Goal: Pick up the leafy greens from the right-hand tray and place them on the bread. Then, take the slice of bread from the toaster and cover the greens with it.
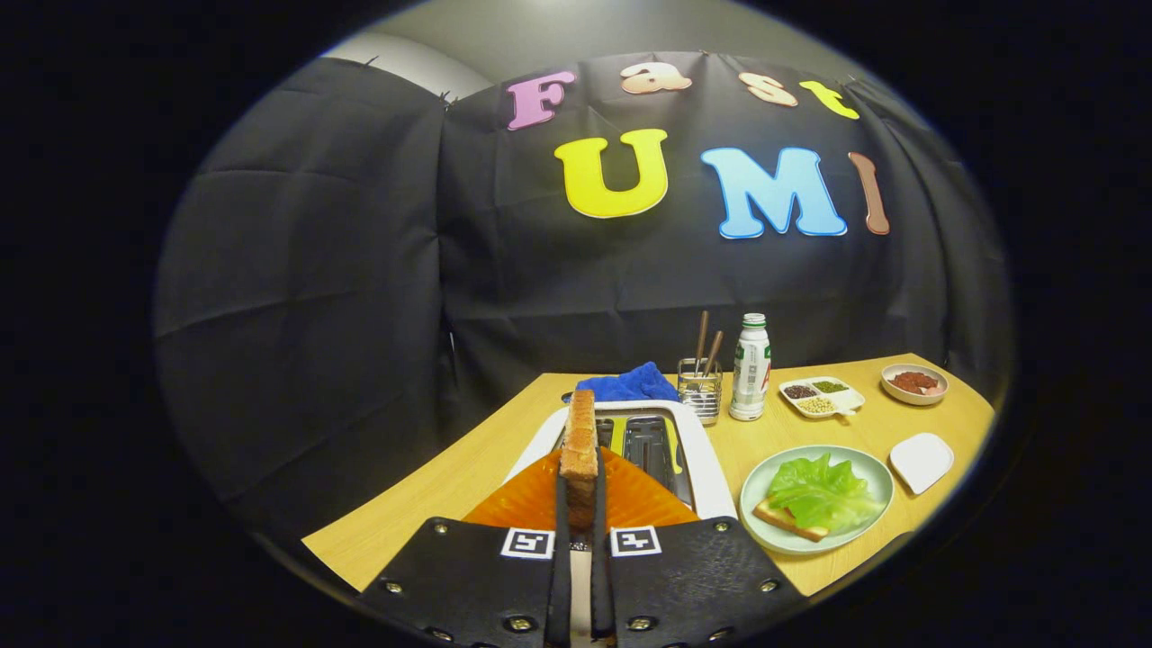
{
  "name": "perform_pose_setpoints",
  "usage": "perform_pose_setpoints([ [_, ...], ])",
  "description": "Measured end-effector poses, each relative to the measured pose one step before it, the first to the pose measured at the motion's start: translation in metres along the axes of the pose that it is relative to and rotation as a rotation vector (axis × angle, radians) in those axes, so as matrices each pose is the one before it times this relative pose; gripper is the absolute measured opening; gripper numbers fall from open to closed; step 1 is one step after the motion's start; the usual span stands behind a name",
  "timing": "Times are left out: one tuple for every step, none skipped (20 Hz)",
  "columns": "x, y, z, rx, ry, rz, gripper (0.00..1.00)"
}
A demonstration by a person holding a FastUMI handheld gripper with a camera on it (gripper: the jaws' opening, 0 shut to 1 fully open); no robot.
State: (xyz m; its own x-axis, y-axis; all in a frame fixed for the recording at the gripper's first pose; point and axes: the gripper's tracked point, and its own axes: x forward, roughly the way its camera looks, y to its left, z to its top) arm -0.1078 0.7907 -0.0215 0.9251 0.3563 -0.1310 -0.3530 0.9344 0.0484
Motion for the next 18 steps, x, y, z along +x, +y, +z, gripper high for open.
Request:
perform_pose_setpoints([
  [-0.00134, -0.00022, 0.00452, 0.00472, -0.00499, 0.00114, 0.08],
  [-0.00181, 0.00053, 0.00345, 0.00235, -0.00081, 0.00715, 0.09],
  [0.00026, -0.00088, 0.00324, 0.00079, -0.0041, 0.0009, 0.08],
  [-0.00152, -0.00072, 0.00618, 0.00069, -0.00794, 0.00348, 0.08],
  [-0.0013, -0.00068, 0.00532, 0.00278, -0.00812, 0.00166, 0.08],
  [-0.00255, -0.00111, 0.0068, 0.00369, -0.00968, 0.00375, 0.08],
  [-0.00156, 0.00021, 0.00673, 0.01423, -0.0097, 0.01055, 0.08],
  [-0.00176, -0.00155, 0.00737, 0.0076, -0.00984, 0.00285, 0.08],
  [-0.00242, -0.0044, 0.00931, 0.00585, -0.014, -0.00346, 0.08],
  [-0.00188, -0.00554, 0.01094, 0.01235, -0.01999, -0.00531, 0.08],
  [-0.00232, -0.00564, 0.00833, 0.00612, -0.01265, -0.00947, 0.08],
  [-0.00144, -0.00754, 0.00716, -0.00023, -0.01071, -0.01399, 0.08],
  [-0.00078, -0.00871, 0.00672, 0.00358, -0.01283, -0.01412, 0.08],
  [-0.00077, -0.00679, 0.00538, 0.0046, -0.00794, -0.00935, 0.08],
  [-0.00076, -0.00777, 0.00286, 0.00164, -0.00334, -0.00935, 0.08],
  [-0.00052, -0.00819, 0.00311, -0.00233, -0.00364, -0.01119, 0.08],
  [-0.00034, -0.00893, 0.00189, -0.00237, -0.00145, -0.01108, 0.08],
  [-0.00087, -0.00784, 0.00116, -0.00251, -0.0012, -0.00863, 0.08],
])
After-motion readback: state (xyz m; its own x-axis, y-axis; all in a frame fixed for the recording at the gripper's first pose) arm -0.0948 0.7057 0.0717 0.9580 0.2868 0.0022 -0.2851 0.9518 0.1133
